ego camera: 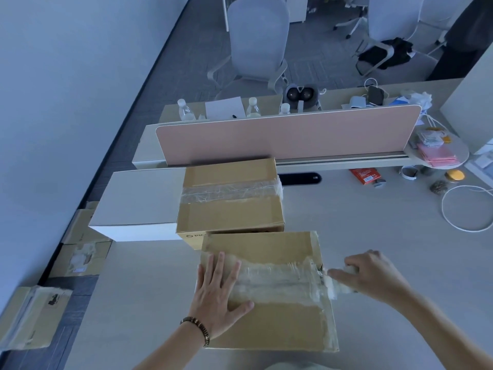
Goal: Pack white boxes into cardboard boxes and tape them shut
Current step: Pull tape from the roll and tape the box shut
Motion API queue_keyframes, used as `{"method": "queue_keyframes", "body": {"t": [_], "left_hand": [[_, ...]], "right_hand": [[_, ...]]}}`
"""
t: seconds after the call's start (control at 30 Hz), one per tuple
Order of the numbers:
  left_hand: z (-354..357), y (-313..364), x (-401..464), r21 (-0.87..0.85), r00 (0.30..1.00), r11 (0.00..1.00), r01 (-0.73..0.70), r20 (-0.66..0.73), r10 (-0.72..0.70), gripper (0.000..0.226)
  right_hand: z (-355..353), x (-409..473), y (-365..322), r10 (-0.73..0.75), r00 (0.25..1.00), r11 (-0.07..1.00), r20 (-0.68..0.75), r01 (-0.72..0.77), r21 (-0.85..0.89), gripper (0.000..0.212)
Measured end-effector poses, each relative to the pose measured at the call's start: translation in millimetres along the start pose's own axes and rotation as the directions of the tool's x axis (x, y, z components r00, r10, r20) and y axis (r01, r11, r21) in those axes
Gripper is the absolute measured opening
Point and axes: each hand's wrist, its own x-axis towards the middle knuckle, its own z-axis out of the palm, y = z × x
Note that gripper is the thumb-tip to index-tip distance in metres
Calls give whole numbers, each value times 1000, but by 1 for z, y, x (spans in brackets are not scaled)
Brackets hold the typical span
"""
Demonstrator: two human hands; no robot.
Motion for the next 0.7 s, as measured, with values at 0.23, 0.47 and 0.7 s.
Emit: {"method": "queue_keyframes", "body": {"t": [0.23, 0.47, 0.7], "left_hand": [[-3, 1, -1, 8, 1000, 1000, -1, -1, 1, 97], [-2, 12, 0, 77, 998, 996, 47, 25, -49, 108], [8, 73, 14, -41, 988, 989, 140, -57, -142, 112]], "right_hand": [[17, 8, 21, -29, 999, 991, -34, 24, -133, 76], [34, 6, 28, -35, 995, 995, -98, 25, -96, 72], [41, 10, 30, 38, 999, 998, -31, -37, 43, 71]]}}
